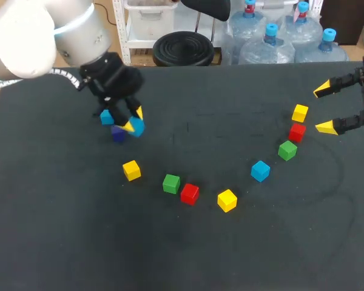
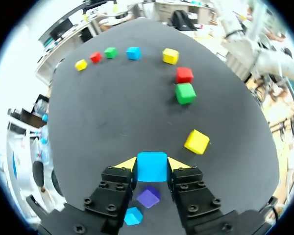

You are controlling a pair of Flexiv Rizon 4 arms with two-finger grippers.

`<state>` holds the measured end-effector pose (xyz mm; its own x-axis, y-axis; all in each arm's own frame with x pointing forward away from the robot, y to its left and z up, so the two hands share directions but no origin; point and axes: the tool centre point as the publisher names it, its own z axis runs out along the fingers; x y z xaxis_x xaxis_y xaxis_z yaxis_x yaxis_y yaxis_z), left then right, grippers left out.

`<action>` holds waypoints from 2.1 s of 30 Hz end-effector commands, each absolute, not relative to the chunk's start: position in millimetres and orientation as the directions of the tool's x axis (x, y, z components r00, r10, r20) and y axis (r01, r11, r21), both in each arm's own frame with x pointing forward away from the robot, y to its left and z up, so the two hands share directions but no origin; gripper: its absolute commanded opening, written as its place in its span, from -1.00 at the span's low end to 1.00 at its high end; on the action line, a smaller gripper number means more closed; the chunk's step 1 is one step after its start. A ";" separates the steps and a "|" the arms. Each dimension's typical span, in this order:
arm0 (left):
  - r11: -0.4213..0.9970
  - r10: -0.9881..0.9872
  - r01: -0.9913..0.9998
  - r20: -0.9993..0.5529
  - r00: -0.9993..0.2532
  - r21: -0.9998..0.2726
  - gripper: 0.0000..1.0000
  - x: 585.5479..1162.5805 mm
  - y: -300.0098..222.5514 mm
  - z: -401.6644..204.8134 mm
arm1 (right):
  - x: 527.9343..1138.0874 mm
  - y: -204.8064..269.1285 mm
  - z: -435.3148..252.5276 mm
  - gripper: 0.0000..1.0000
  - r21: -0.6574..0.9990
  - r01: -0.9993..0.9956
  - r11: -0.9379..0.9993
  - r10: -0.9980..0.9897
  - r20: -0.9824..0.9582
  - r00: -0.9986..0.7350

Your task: Place the blue cubes, place green cubes on the blue cubes, place the yellow cubes on the green cubes, then place the red cubes on the yellow cubes, and place purple cube on the red cubes.

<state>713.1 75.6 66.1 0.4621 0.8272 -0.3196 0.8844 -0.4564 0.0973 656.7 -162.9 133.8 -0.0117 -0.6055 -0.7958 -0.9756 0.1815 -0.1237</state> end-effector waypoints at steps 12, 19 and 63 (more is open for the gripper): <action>-0.174 0.925 0.977 -0.320 0.204 0.121 -1.00 737.7 26.8 71.8 | 657.5 -162.6 133.0 1.00 -0.124 -0.976 0.181 -0.604 -0.797 -0.010; -0.072 0.934 0.991 -0.341 0.108 0.114 -1.00 740.2 3.8 68.9 | 657.5 -162.6 133.0 1.00 -0.124 -0.976 0.181 -0.604 -0.797 -0.010; -0.011 0.961 1.000 -0.275 0.008 -0.010 -1.00 711.4 -56.1 25.8 | 657.5 -162.6 133.0 1.00 -0.124 -0.976 0.181 -0.604 -0.797 -0.010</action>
<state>710.9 -54.2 26.3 0.0095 0.9604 -0.2786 0.9999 -0.0116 -0.0059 656.7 -163.0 133.8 -0.0117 -0.6054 -0.7958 -0.9756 0.1815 -0.1237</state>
